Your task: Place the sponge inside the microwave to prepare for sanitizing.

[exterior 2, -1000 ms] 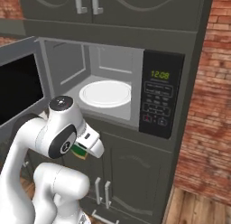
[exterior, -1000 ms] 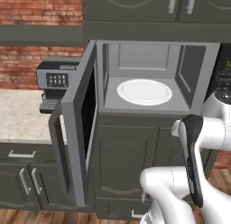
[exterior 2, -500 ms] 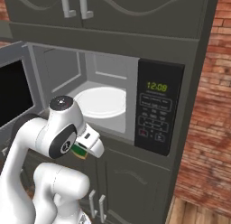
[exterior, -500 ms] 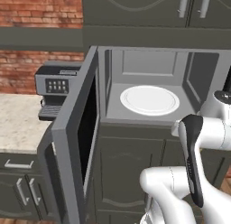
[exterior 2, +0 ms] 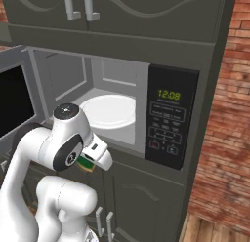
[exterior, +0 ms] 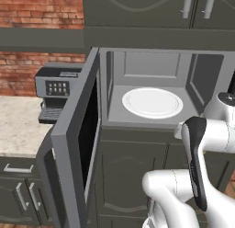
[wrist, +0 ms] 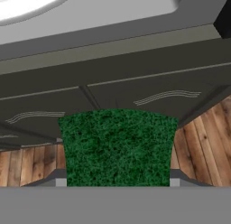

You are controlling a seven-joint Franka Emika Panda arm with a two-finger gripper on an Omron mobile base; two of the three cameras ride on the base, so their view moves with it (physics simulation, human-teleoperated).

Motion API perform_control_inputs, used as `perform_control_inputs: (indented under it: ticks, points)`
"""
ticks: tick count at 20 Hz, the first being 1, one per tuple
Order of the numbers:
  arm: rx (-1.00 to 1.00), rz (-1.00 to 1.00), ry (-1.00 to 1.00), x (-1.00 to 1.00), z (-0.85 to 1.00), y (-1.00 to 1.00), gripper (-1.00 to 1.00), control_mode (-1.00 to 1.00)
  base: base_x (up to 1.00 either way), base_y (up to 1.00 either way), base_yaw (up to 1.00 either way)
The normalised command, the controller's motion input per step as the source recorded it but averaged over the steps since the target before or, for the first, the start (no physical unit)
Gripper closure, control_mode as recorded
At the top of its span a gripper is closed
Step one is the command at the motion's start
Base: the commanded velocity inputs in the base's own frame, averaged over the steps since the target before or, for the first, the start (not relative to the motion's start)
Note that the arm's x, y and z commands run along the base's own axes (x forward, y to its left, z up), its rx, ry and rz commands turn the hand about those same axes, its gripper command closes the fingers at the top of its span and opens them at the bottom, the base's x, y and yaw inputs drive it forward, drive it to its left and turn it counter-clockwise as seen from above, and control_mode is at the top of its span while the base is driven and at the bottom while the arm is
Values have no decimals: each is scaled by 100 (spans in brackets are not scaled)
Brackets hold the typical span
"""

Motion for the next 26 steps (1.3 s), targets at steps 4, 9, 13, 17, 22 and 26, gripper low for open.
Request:
perform_control_inputs:
  ticks: [4, 9, 13, 17, 22, 26]
  points:
    - [0, 0, 0, 0, 0, 0, 100, 100, 0, 0, 0]
    - [0, 0, 0, 0, 0, 0, 100, 100, 0, 0, 0]
    - [0, 0, 0, 0, 0, 0, 100, -100, 0, 0, 0]
    - [0, 0, 0, 0, 0, 0, 100, -100, 0, 0, 0]
    - [0, 0, 0, 0, 0, 0, 100, -100, 0, 0, 0]
    - [0, 0, -3, -2, 1, 1, 100, -100, 0, 0, 0]
